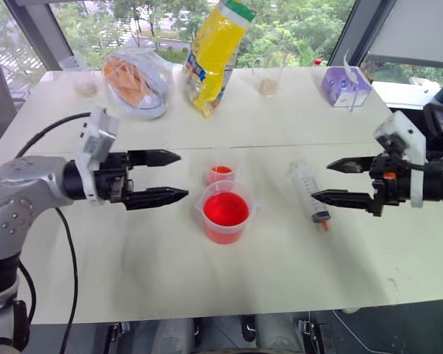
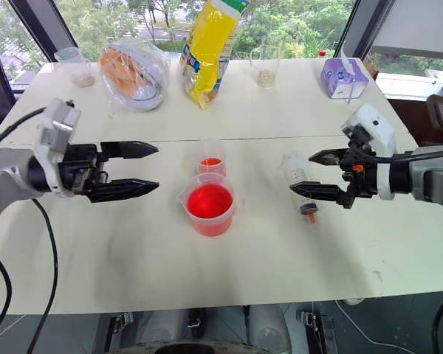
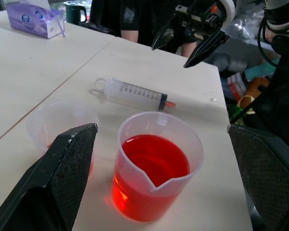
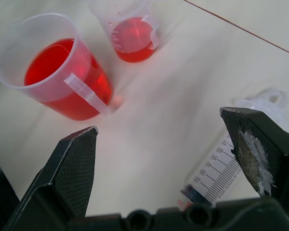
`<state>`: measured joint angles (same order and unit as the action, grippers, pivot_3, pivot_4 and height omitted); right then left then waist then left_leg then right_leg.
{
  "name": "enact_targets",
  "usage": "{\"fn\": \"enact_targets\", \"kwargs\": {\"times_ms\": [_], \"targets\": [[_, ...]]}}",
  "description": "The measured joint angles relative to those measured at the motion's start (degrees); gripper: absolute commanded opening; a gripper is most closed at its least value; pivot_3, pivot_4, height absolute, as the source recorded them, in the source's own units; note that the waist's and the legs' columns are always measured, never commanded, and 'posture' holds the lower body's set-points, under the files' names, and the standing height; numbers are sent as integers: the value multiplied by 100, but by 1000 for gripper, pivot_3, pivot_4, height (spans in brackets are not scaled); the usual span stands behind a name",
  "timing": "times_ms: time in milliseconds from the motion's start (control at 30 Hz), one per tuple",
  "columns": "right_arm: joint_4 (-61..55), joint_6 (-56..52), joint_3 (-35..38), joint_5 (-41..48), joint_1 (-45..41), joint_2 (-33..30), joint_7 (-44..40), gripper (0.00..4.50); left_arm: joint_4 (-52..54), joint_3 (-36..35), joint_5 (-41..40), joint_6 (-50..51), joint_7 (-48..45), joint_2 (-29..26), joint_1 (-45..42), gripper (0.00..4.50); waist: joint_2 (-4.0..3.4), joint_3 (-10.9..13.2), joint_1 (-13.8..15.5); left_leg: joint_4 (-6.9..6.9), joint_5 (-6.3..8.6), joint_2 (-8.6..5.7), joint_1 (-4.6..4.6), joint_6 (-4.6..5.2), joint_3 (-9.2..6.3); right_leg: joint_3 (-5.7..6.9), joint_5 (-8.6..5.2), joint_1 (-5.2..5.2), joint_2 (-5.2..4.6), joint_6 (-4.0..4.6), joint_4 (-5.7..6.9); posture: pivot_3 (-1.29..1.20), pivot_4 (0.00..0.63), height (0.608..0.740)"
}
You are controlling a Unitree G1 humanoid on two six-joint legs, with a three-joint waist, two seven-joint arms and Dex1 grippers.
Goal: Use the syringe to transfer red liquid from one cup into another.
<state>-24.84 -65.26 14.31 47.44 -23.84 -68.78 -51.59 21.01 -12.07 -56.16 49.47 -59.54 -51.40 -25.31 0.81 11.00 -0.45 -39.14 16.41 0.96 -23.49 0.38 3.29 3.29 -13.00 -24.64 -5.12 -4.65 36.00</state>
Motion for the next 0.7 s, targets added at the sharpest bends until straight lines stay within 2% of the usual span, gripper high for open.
{"fn": "enact_targets", "kwargs": {"times_ms": [467,600,700], "targets": [[40,-77,-21,-57,-1,1,222,4436,-68,137,200,-193,-29,229,-91,4500,0,0,0,-1,0,0,1,0,1,-1,4,0,0,-7,2,0,150,740],[232,-183,-321,-215,-239,86,488,4436,-105,232,305,-282,-36,330,-109,4500,1,-1,-4,-2,0,0,1,0,1,0,3,0,0,-4,2,0,150,740],[686,-366,-900,-467,-755,350,721,4436,-128,249,323,-288,-39,343,-157,4500,1,0,-33,-2,0,0,4,0,5,-5,3,0,1,-1,3,0,150,740]]}}
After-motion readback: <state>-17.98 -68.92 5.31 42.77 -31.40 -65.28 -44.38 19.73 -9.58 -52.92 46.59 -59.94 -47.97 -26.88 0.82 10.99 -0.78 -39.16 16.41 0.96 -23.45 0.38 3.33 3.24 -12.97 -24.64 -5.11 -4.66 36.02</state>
